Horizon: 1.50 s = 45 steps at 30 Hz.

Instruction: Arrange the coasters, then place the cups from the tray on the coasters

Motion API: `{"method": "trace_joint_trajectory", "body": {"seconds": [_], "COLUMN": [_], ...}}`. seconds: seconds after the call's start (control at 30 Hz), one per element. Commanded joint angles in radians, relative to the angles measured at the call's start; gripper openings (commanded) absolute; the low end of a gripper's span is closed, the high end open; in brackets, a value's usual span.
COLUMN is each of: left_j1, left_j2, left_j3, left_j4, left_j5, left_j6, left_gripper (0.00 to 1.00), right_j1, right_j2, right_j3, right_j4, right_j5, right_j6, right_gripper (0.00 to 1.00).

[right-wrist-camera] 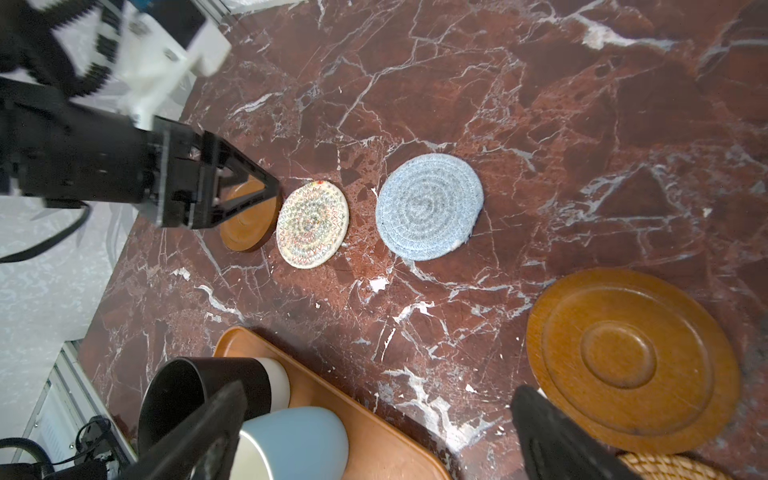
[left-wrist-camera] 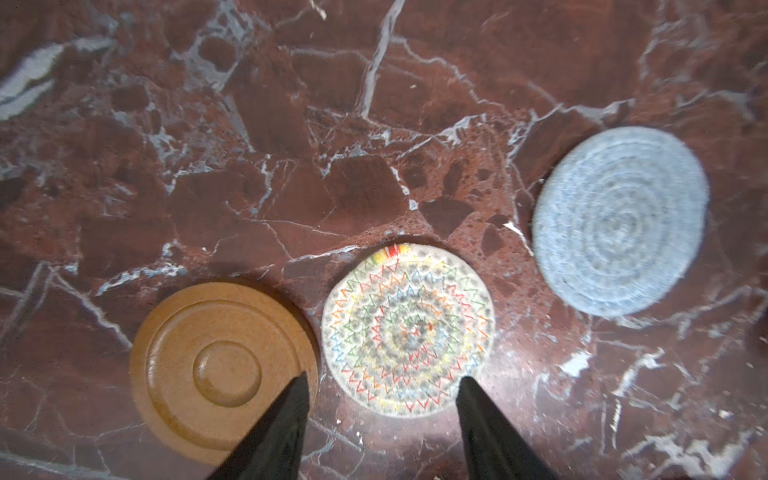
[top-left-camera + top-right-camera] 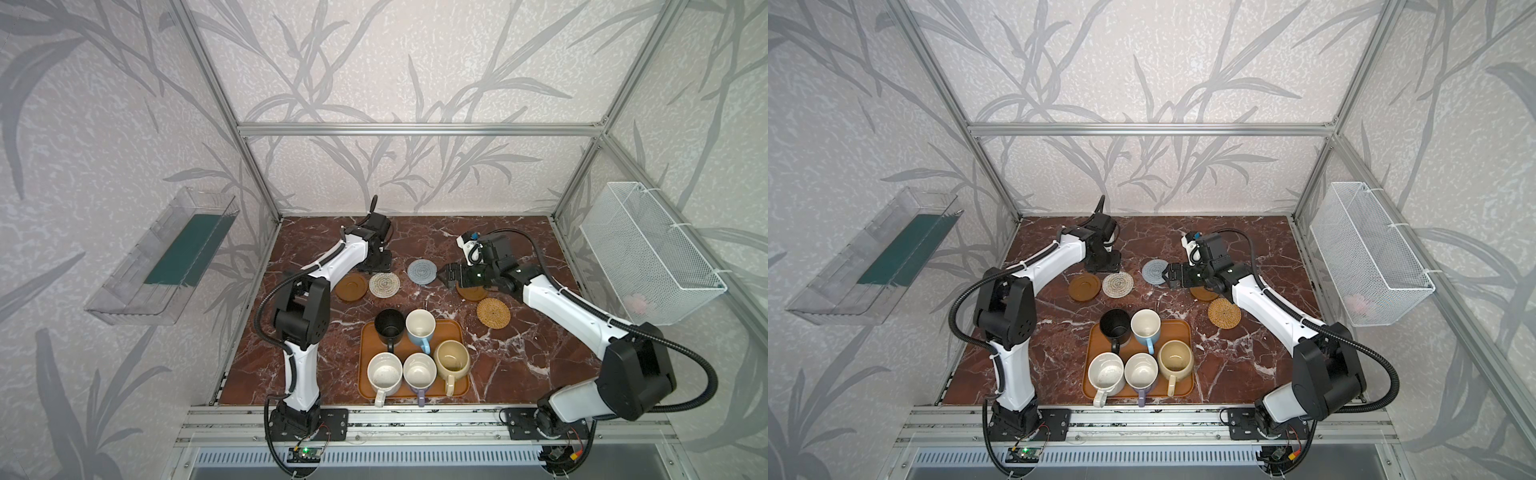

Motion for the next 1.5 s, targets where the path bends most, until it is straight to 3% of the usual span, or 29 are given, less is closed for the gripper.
{"method": "trace_joint_trajectory", "body": {"seconds": [0.0,0.13,0.2,0.33,0.53,0.83,1.03,1.47], "left_j1": [0.005,0.007,0.010,0.028,0.042,0.047,0.047,0.047], "left_j2": [-0.134,-0.287,-0.359,-0.473,-0.514,-0.514,-0.554,-0.567], "left_j3": [-0.054,-0.148,-0.228,-0.373,-0.461,-0.500,-0.566,-0.596], "left_j4": [0.036,0.115,0.196,0.330,0.431,0.508,0.588,0.601], "left_j5": [0.044,0.097,0.146,0.258,0.393,0.453,0.421,0.422], "left_j6": [-0.060,-0.115,-0.150,-0.232,-0.311,-0.370,-0.413,-0.417], "left_gripper": [0.71,0.95,0.99,0.99,0.99,0.99,0.99,1.00], "right_j1": [0.006,0.006,0.010,0.022,0.027,0.029,0.032,0.050], "right_j2": [0.035,0.108,0.152,0.252,0.435,0.675,0.772,0.885], "right_j3": [0.062,0.125,0.156,0.216,0.375,0.618,0.733,0.828], "right_j4": [-0.056,-0.086,-0.100,-0.111,-0.202,-0.292,-0.351,-0.427], "right_j5": [-0.013,-0.021,-0.018,0.039,0.097,0.185,0.226,0.219], "right_j6": [-0.044,-0.060,-0.065,-0.081,-0.124,-0.168,-0.200,-0.230], "right_gripper": [0.99,0.99,0.99,0.98,0.92,0.85,0.81,0.68]}}
